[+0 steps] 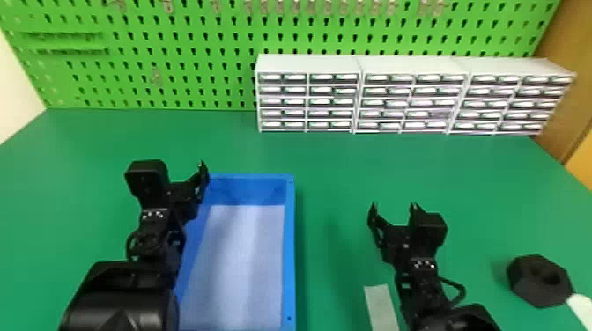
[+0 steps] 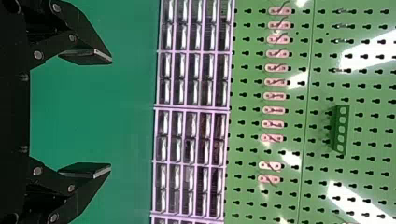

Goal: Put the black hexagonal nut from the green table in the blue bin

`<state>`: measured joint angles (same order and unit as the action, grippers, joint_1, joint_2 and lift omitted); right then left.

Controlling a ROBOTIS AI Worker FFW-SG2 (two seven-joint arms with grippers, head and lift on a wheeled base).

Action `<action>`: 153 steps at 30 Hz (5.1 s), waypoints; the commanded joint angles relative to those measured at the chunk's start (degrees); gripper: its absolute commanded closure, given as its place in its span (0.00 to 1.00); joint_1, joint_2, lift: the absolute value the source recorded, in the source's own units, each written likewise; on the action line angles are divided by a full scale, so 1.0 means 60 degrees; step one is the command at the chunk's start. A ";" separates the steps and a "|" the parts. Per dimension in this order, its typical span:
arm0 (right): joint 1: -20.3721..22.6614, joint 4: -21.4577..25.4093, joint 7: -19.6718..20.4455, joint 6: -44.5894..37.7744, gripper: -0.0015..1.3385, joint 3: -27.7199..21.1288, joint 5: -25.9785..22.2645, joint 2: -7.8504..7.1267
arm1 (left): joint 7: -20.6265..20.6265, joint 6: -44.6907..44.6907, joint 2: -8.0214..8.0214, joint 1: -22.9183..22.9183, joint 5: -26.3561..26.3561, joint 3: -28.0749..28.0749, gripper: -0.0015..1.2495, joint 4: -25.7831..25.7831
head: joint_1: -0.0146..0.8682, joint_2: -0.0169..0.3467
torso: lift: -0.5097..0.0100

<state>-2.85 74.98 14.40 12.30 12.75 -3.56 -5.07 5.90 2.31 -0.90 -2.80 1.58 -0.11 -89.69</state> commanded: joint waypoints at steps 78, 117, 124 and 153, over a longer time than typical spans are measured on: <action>-0.1370 0.4349 -0.3880 -0.7998 0.34 -0.3297 0.0974 -0.0855 | -0.0090 0.0202 -0.0305 0.0305 0.0103 0.0032 0.39 -0.0565 | 0.79 0.19 | 0.80; -0.1267 0.4056 -1.0413 -1.3052 0.34 -0.4425 0.3552 -0.4048 | -0.0090 0.0480 -0.0861 0.0452 0.0264 -0.0012 0.39 -0.0799 | 0.79 0.19 | 0.80; -0.1516 0.3323 -1.1995 -1.3403 0.34 -0.3795 0.4709 -0.4224 | -0.0090 0.0494 -0.0876 0.0466 0.0279 -0.0012 0.39 -0.0814 | 0.79 0.19 | 0.80; -0.1839 0.1536 -1.3225 -1.2861 0.34 -0.3166 0.5559 -0.4371 | -0.0090 0.0509 -0.0876 0.0525 0.0308 0.0003 0.39 -0.0814 | 0.79 0.19 | 0.80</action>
<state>-13.85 84.73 -65.03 -65.23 -6.24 29.71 -31.42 5.36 5.36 -6.15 0.34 3.42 -0.10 -94.57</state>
